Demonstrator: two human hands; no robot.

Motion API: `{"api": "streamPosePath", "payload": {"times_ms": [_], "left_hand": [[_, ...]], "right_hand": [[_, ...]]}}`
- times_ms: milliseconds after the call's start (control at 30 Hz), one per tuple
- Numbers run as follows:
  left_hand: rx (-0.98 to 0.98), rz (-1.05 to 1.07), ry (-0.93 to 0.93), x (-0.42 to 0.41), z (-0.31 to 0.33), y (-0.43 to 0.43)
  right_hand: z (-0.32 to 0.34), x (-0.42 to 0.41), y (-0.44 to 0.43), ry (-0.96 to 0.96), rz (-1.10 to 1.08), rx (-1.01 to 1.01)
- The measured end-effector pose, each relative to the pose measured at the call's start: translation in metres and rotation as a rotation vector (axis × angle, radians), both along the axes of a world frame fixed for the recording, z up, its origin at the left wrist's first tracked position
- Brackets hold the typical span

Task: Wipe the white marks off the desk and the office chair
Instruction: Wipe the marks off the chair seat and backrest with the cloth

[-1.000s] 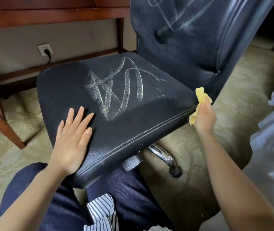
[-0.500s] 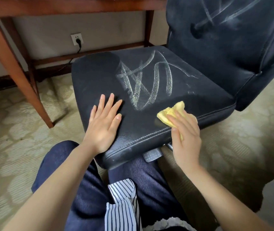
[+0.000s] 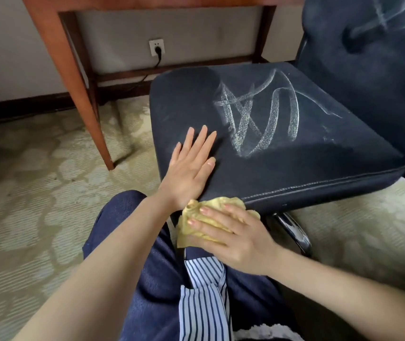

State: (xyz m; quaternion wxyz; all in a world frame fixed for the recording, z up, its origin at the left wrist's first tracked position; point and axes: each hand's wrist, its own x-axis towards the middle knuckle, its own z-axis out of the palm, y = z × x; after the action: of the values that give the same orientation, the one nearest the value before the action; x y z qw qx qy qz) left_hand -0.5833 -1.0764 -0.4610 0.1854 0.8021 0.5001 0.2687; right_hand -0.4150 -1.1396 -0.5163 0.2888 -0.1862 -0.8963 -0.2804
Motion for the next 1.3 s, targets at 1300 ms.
{"api": "streamPosePath", "payload": {"times_ms": [1300], "left_hand": [[0.029, 0.069, -0.039, 0.000, -0.005, 0.000]], "right_hand": [[0.032, 0.019, -0.013, 0.513, -0.378, -0.403]]}}
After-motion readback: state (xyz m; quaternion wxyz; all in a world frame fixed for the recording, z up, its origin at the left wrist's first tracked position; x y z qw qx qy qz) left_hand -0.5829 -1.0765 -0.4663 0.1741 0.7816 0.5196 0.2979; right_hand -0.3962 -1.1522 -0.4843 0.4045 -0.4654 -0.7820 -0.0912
